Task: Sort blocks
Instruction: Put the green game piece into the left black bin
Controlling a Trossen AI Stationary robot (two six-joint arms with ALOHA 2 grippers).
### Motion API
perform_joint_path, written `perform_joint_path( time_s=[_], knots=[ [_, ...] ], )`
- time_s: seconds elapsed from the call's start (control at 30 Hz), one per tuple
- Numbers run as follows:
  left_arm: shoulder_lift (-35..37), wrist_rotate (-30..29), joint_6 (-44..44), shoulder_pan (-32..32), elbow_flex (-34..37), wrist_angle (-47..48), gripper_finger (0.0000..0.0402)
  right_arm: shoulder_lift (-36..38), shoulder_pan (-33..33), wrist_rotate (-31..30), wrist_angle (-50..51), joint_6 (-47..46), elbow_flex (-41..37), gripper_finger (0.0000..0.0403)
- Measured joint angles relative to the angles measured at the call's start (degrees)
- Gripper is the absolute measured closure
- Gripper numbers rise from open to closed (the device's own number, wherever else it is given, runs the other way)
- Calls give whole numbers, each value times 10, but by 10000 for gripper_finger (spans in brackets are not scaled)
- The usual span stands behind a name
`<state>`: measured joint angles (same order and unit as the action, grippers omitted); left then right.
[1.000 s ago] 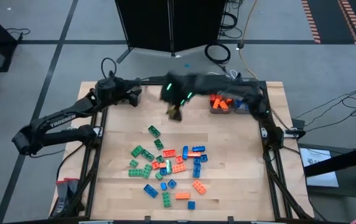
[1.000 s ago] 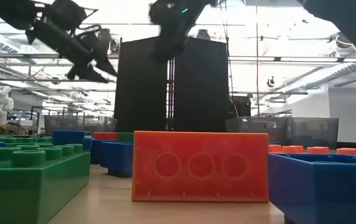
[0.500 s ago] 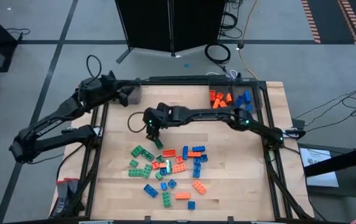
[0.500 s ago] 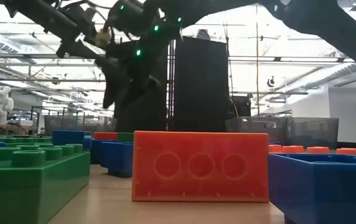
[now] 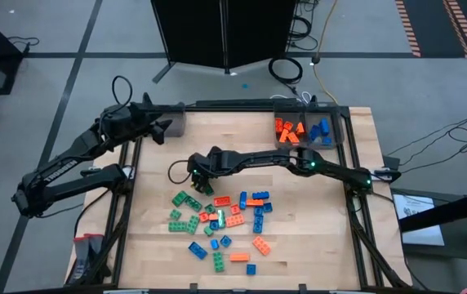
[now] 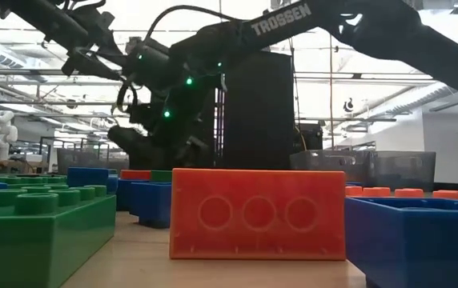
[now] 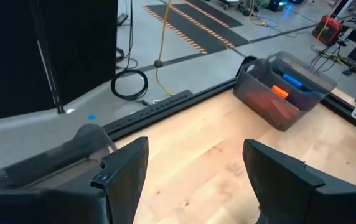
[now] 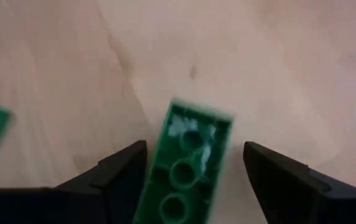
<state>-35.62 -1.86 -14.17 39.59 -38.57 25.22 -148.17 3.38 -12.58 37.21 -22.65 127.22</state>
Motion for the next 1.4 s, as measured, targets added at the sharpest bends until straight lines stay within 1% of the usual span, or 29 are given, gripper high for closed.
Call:
perform_joint_path(
  time_s=[0.07,0.13,0.17,0.23,0.33,0.43,0.6,0.73,0.87,0.93,1.07,1.23,1.33,1.4],
  knots=[
    [0,1,0,0,0,0,137,-6,0,21,2,-7,1,140],
    [0,1,0,0,0,0,137,-7,0,21,18,-24,3,147],
    [0,1,0,0,0,0,137,-7,0,18,24,-28,3,157],
    [0,1,3,0,0,-2,137,-7,-1,9,30,-26,3,194],
    [0,1,14,0,0,-2,137,-2,-2,10,42,1,8,285],
    [0,1,14,0,0,-2,137,4,1,29,58,38,16,286],
    [0,6,11,0,0,-8,137,21,12,46,82,55,49,286],
    [0,48,21,0,0,-29,137,77,28,52,64,90,76,286],
    [0,91,27,0,1,-71,137,151,52,47,-9,134,75,286],
    [1,110,26,0,1,-102,137,179,65,36,-52,156,75,286],
    [-1,149,17,0,1,-179,137,223,84,33,-86,178,76,286],
    [-3,216,10,0,1,-289,137,232,91,32,-90,193,75,286],
    [-9,282,-4,-1,2,-361,137,231,89,53,-131,201,74,286],
    [-15,309,-23,0,8,-408,137,232,85,57,-158,205,75,286]
  ],
)
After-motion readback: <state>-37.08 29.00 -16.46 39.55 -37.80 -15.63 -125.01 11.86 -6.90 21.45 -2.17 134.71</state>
